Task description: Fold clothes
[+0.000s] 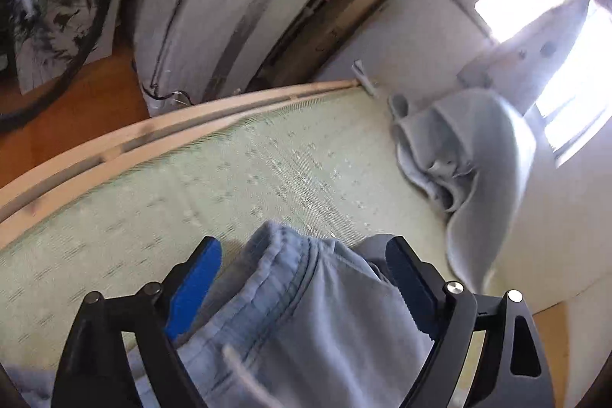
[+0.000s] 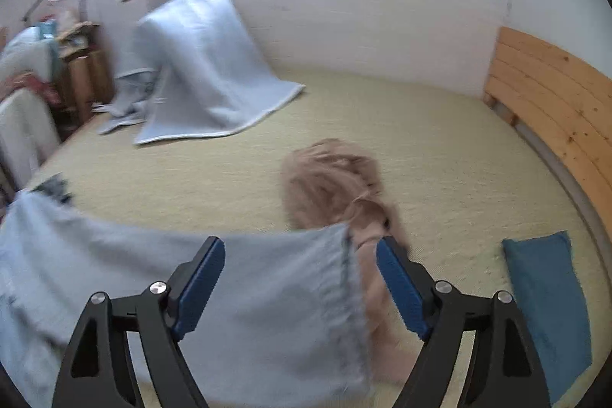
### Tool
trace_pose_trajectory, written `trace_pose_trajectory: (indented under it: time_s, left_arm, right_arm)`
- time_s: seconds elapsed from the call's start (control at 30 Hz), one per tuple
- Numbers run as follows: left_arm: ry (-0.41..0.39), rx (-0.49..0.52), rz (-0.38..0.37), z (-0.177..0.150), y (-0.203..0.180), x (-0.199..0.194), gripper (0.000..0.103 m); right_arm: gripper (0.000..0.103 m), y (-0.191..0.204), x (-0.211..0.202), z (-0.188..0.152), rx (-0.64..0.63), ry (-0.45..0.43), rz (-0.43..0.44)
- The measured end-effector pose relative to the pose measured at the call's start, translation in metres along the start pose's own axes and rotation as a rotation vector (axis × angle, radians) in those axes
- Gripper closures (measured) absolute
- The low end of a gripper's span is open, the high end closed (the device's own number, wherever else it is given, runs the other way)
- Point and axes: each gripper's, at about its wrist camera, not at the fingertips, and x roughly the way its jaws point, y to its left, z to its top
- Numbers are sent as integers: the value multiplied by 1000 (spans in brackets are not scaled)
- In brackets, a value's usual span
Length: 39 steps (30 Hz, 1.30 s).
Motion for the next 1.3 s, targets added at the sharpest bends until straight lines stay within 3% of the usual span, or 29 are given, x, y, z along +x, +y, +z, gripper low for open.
trace_pose_trajectory:
  time_s: [0.23,0.43,0.57,0.63,0.8,0.87,1.0,1.3]
  left_arm:
    - [7,54,53,-20,55,-118,11]
    - [112,-15,108,-77,144,-179,11]
    - [205,-108,83,-133,188,-181,12]
    - [221,-165,7,-162,199,-181,12]
    - [277,-190,-100,-205,193,-168,12]
    - [268,-174,-94,-212,187,-164,10]
    - [283,-215,-156,-211,181,-152,10]
    - [290,-227,-158,-202,164,-130,11]
  right_arm:
    - [17,26,-68,-65,-29,58,135]
    - [17,29,-103,-118,-5,121,190]
    - [17,30,-126,-132,9,116,225]
    - [17,32,-137,-135,2,113,235]
    - [17,37,-160,-141,-13,111,255]
    - [17,38,-166,-142,-10,107,264]
    - [17,43,-176,-149,-6,106,281]
    - [17,82,-174,-175,-44,159,389]
